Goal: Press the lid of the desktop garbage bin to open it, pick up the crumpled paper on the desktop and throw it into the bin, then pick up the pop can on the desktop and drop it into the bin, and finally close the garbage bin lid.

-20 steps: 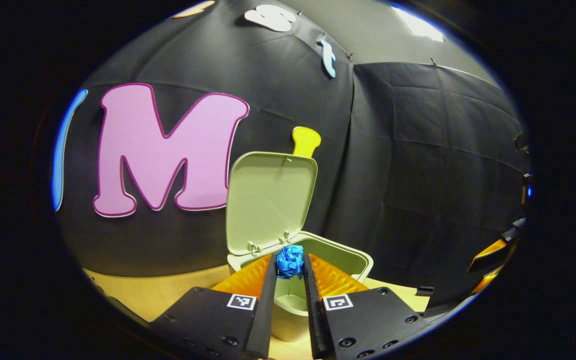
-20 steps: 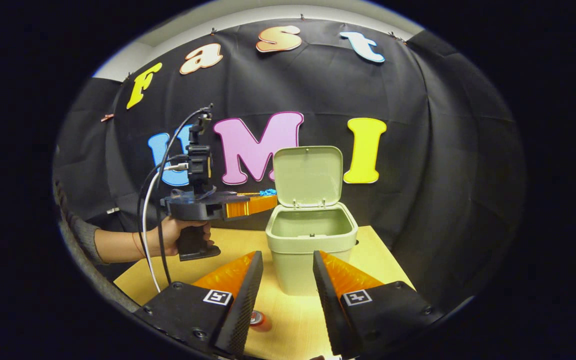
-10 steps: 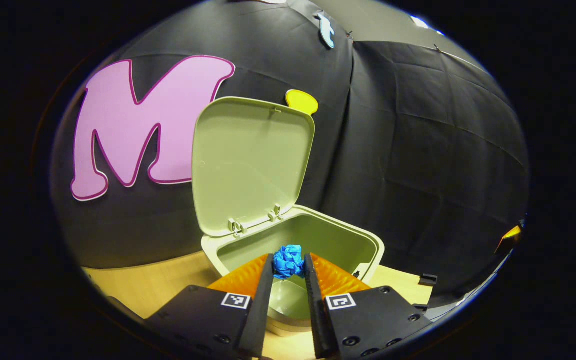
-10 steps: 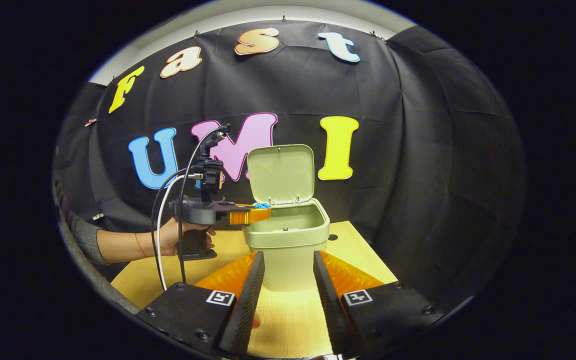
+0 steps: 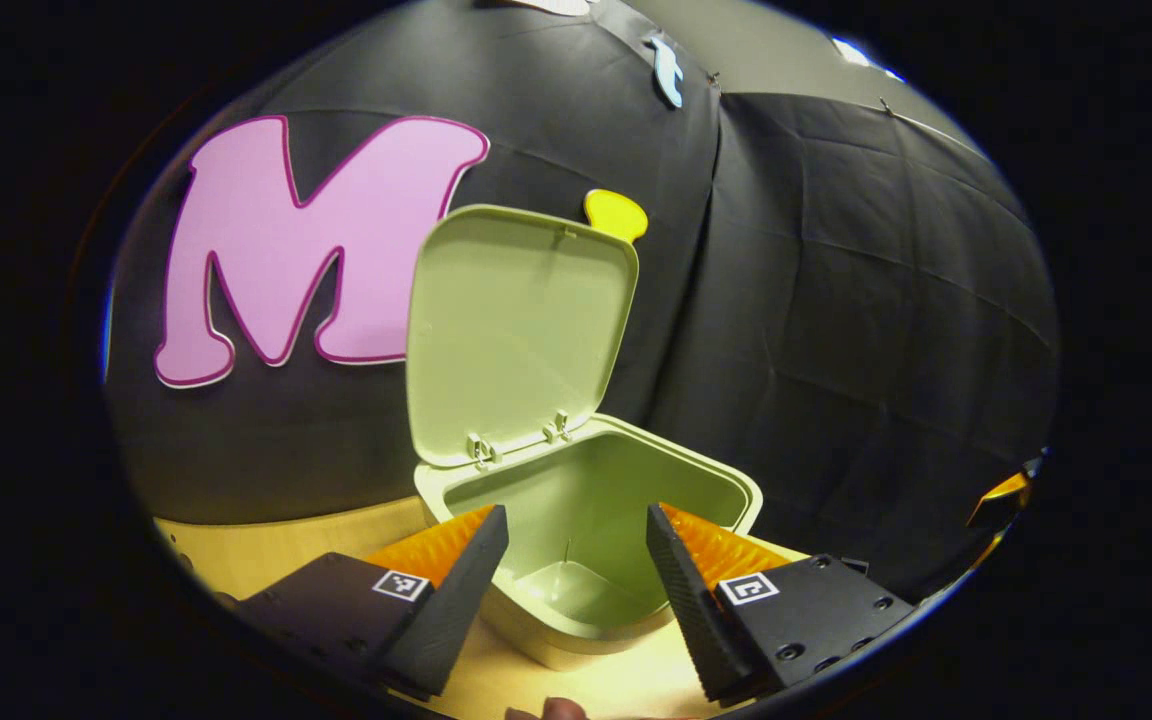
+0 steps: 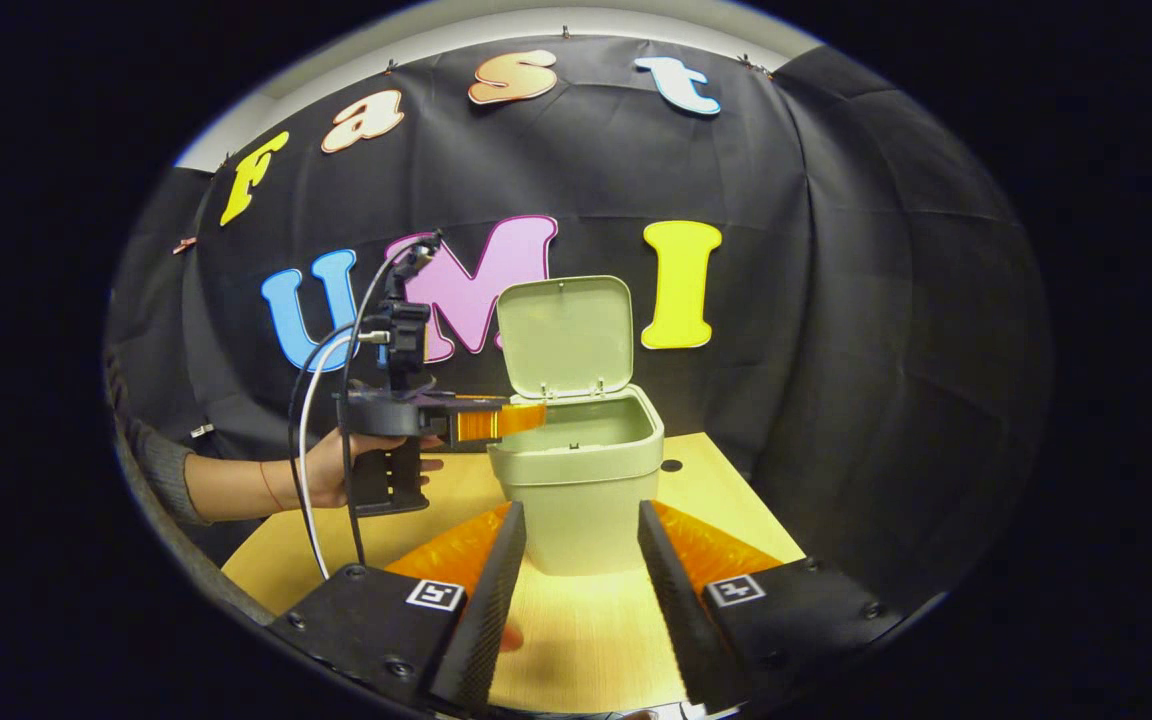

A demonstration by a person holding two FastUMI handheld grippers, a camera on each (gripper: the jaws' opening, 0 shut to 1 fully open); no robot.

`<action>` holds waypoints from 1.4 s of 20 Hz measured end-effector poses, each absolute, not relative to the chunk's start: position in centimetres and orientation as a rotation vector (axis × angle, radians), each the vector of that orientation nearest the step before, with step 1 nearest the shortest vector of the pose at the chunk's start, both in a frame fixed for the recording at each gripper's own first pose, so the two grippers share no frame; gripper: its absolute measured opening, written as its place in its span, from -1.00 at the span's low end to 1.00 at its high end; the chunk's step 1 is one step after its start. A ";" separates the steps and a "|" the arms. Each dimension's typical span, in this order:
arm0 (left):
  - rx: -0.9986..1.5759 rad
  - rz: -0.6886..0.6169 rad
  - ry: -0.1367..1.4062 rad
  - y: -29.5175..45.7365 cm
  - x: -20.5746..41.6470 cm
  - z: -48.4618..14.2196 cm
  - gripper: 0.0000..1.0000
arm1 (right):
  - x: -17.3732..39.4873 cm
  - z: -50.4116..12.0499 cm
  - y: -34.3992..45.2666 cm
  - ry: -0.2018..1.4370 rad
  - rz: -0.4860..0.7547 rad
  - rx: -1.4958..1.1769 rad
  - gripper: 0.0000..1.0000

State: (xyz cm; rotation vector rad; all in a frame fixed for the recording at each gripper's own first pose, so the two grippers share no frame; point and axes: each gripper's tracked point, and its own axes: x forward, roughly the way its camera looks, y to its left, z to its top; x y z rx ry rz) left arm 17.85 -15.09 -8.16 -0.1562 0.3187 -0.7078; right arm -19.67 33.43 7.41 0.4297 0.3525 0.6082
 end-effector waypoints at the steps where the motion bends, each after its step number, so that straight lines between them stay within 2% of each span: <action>1: -0.155 -0.694 0.301 -14.4 17.6 -7.5 0.83 | -19.8 7.3 34.0 0.354 0.629 0.425 0.53; 5: -0.159 -0.630 0.228 -10.7 15.3 -4.6 0.88 | -21.3 6.6 37.1 0.361 0.745 0.383 0.62; 6: -0.163 -0.609 0.209 -9.6 14.7 -4.0 0.88 | -21.8 6.4 38.0 0.361 0.774 0.371 0.79; 7: -0.168 -0.590 0.188 -8.5 13.9 -3.1 0.89 | -22.3 6.1 38.7 0.363 0.796 0.359 0.66; 12: -0.136 -0.487 0.119 -2.6 9.7 -0.7 0.87 | -24.9 4.1 43.1 0.396 0.909 0.308 0.69; 18: -0.179 -0.343 0.196 4.4 5.2 -3.7 0.87 | -27.1 0.7 47.8 0.450 0.997 0.236 0.69; 24: -0.195 -0.201 0.270 11.7 1.6 -7.0 0.88 | -27.8 -3.5 50.8 0.506 1.027 0.160 0.69; 28: -0.190 -0.157 0.297 14.2 -0.2 -8.4 0.88 | -28.2 -5.8 52.6 0.563 1.042 0.131 0.69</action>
